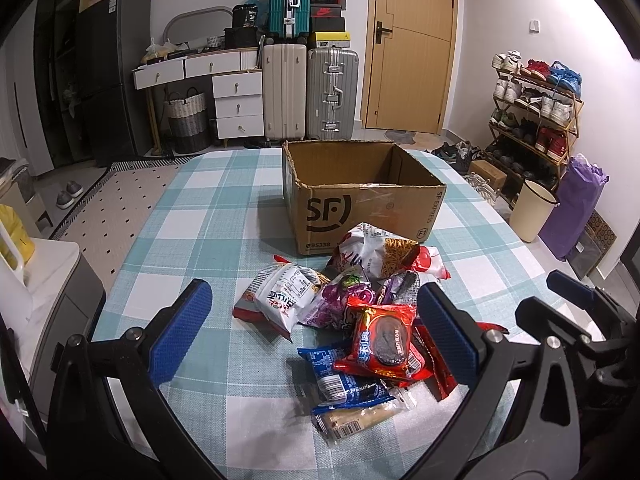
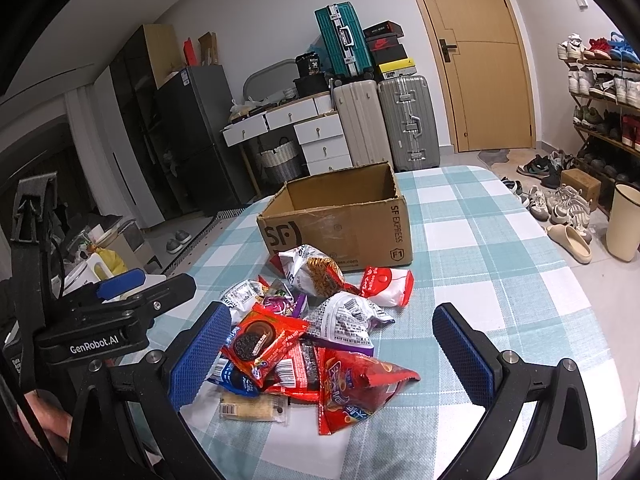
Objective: Organize snacks
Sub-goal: 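Grasp the red chip bag with the right gripper and lift it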
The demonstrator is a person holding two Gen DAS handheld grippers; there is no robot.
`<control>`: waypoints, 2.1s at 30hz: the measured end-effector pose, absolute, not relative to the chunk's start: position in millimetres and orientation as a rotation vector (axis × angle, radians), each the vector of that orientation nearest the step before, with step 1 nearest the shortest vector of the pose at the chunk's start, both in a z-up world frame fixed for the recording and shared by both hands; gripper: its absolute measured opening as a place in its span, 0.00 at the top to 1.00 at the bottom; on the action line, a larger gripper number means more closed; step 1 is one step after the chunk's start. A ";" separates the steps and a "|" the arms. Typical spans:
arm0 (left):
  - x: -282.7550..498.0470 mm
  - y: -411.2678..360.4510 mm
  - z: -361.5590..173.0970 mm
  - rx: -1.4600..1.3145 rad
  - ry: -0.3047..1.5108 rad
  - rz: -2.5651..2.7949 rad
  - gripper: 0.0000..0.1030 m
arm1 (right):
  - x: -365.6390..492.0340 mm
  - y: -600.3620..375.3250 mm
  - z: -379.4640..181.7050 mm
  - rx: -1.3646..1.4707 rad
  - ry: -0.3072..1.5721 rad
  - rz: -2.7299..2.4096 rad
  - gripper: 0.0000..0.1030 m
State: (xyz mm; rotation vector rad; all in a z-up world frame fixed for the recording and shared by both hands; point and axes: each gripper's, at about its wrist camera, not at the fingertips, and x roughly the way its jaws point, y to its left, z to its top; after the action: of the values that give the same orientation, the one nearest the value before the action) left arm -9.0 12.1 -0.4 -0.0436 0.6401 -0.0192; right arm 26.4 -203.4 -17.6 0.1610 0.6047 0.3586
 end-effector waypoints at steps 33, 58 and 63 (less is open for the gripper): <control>-11.9 21.7 -7.1 -0.049 0.649 -0.007 0.01 | 54.6 -208.0 -96.5 0.191 0.797 0.322 0.00; -8.1 22.2 -20.9 -0.060 0.665 -0.003 0.01 | 72.3 -201.3 -122.4 0.200 0.883 0.293 0.16; -7.4 23.8 -22.6 -0.063 0.668 0.002 0.01 | 70.0 -202.2 -123.2 0.205 0.875 0.302 0.31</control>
State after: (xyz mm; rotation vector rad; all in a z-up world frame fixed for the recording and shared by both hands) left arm -7.4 23.8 -22.6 -0.0631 0.6685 0.0021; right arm 70.0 -202.2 -123.2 0.2049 0.8752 0.3020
